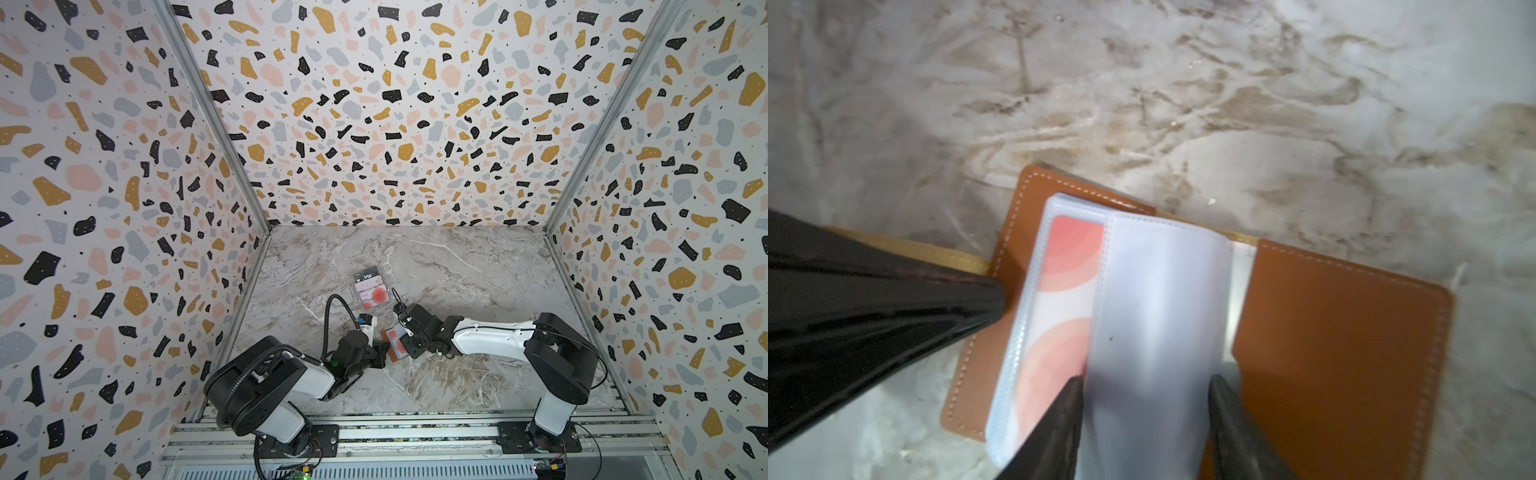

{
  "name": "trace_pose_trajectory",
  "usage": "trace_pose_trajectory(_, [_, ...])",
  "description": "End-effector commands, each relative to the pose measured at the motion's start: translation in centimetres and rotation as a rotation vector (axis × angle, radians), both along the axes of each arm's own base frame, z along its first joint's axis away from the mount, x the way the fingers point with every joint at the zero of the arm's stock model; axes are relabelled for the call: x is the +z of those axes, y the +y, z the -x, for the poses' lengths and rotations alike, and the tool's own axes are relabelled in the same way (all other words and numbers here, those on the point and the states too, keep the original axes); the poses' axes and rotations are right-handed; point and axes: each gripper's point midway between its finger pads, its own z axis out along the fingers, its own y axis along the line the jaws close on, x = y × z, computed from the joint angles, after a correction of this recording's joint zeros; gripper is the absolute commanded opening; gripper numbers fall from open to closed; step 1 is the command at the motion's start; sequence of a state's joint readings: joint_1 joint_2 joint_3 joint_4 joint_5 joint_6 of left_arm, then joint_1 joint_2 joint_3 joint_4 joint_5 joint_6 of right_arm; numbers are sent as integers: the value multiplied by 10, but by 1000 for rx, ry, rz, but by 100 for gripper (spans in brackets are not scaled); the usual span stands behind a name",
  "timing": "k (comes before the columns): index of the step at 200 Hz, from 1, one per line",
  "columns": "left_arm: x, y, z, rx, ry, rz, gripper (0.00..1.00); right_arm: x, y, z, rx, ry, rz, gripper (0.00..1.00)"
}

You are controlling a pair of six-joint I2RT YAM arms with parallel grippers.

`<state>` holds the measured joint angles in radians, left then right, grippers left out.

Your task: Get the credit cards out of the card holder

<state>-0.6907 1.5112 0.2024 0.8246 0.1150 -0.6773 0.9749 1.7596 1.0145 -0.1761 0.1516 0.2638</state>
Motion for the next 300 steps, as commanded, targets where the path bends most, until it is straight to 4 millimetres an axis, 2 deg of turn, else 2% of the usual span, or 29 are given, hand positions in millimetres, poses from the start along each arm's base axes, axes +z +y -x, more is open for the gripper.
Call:
trace_pose_trajectory(1, [-22,9,13,-9,65,-60,3,11,-27,-8,-61,-50,76,50])
trace_pose_trajectory(54, [-21,9,13,-11,63,-62,3,18,-45,-17,-122,-73,86,51])
trace_pose_trajectory(113, [-15,9,11,-11,47,-68,3,24,-80,-29,-225,-48,42,52])
trace_pose_trajectory(159, [-14,8,10,-13,44,-68,3,46,-96,-37,-278,-82,7,52])
trace_pose_trajectory(182, [-14,8,10,-14,43,-67,3,54,-85,-33,-223,-71,-44,53])
trace_pose_trajectory(208, [-12,6,9,-16,41,-63,3,68,-32,-2,38,50,-291,52])
trace_pose_trajectory(226, [-8,4,8,-21,38,-56,3,75,-10,12,130,122,-401,49])
trace_pose_trajectory(269, [8,0,4,-17,-1,-8,5,63,3,11,136,208,-449,46])
trace_pose_trajectory(300, [15,-8,5,-46,-5,30,6,52,0,2,90,266,-465,41])
